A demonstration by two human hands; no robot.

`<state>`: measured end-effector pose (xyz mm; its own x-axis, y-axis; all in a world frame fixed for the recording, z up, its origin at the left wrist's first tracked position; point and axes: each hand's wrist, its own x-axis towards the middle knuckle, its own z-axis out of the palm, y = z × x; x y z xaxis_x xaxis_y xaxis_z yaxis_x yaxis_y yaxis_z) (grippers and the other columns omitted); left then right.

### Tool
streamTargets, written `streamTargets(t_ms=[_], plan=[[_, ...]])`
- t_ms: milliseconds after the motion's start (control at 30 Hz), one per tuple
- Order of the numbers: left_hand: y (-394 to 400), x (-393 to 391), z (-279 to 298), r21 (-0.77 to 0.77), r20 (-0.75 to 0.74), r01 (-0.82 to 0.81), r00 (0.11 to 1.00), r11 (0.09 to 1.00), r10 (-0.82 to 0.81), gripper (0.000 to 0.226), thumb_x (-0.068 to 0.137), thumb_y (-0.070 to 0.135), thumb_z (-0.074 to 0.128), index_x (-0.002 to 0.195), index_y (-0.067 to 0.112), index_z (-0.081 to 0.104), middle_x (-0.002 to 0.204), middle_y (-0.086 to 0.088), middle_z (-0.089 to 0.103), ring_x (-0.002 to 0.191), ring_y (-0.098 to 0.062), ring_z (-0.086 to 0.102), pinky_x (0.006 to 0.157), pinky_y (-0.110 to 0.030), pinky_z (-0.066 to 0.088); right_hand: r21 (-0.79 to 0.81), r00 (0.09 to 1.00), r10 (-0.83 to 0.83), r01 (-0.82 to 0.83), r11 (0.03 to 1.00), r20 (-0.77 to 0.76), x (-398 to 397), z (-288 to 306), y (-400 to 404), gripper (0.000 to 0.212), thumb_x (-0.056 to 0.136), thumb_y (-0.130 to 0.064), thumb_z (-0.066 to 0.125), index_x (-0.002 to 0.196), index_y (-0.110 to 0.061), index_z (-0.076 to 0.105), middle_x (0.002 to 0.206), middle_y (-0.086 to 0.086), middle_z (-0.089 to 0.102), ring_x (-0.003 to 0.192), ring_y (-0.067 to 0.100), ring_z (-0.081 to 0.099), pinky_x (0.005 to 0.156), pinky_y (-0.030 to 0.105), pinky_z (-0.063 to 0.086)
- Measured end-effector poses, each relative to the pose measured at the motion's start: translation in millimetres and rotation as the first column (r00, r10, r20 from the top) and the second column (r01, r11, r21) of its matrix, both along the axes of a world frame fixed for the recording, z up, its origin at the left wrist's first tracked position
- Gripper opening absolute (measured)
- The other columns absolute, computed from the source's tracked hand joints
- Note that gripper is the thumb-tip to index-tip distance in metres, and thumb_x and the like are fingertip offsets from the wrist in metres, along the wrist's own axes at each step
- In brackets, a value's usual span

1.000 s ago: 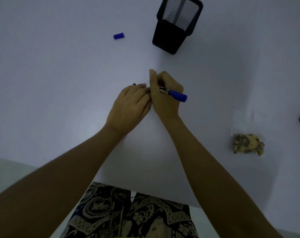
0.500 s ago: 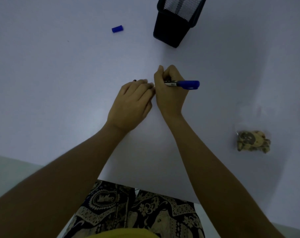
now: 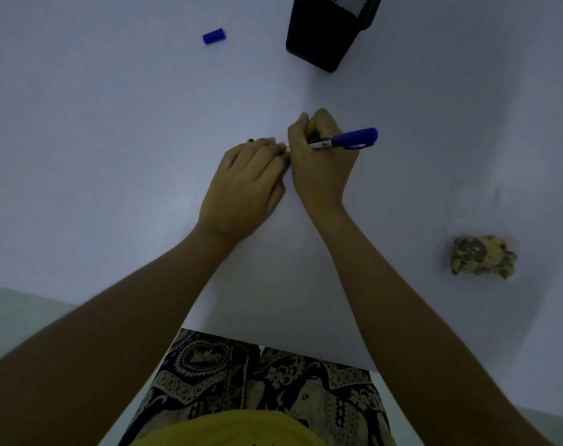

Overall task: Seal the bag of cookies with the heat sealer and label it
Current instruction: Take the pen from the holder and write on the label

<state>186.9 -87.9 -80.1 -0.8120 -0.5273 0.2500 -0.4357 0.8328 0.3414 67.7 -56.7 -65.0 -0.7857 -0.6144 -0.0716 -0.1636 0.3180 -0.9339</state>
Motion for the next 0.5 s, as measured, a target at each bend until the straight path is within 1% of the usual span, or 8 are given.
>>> streamTargets(t_ms=[100, 333, 500], plan=[[0.3, 0.3, 0.2, 0.0, 0.005, 0.002, 1.0, 1.0, -0.002, 0.022, 0.09, 0.01, 0.056, 0.108, 0.004, 0.067, 0.111, -0.013, 0.069, 0.112, -0.028, 0.062, 0.095, -0.04, 0.046, -0.015, 1.0, -0.016, 0.017, 1.0, 0.022, 0.0, 0.5, 0.5, 0.046, 0.088, -0.006, 0.058, 0.058, -0.027, 0.031, 0.047, -0.01, 0.035, 0.044, 0.007, 0.035, 0.044, 0.026, 0.034], [-0.1, 0.4, 0.7, -0.008, 0.005, -0.006, 1.0, 1.0, 0.006, 0.021, 0.089, 0.009, 0.057, 0.107, 0.003, 0.066, 0.11, -0.013, 0.069, 0.111, -0.028, 0.061, 0.095, -0.039, 0.045, -0.028, 0.999, -0.021, 0.022, 0.999, 0.038, 0.2, 1.2, 2.6, 0.048, 0.086, -0.002, 0.06, 0.056, -0.028, 0.034, 0.045, -0.013, 0.036, 0.04, 0.003, 0.038, 0.044, 0.013, 0.033], [1.1, -0.5, 0.2, -0.01, -0.004, -0.001, 1.0, 1.0, 0.001, 0.02, 0.088, 0.008, 0.057, 0.106, 0.003, 0.066, 0.109, -0.013, 0.069, 0.11, -0.027, 0.061, 0.095, -0.039, 0.046, -0.032, 0.999, -0.023, 0.024, 0.999, 0.043, 0.4, 2.2, 1.9, 0.049, 0.086, -0.003, 0.061, 0.055, -0.03, 0.033, 0.044, -0.014, 0.034, 0.04, 0.002, 0.036, 0.044, 0.013, 0.031]])
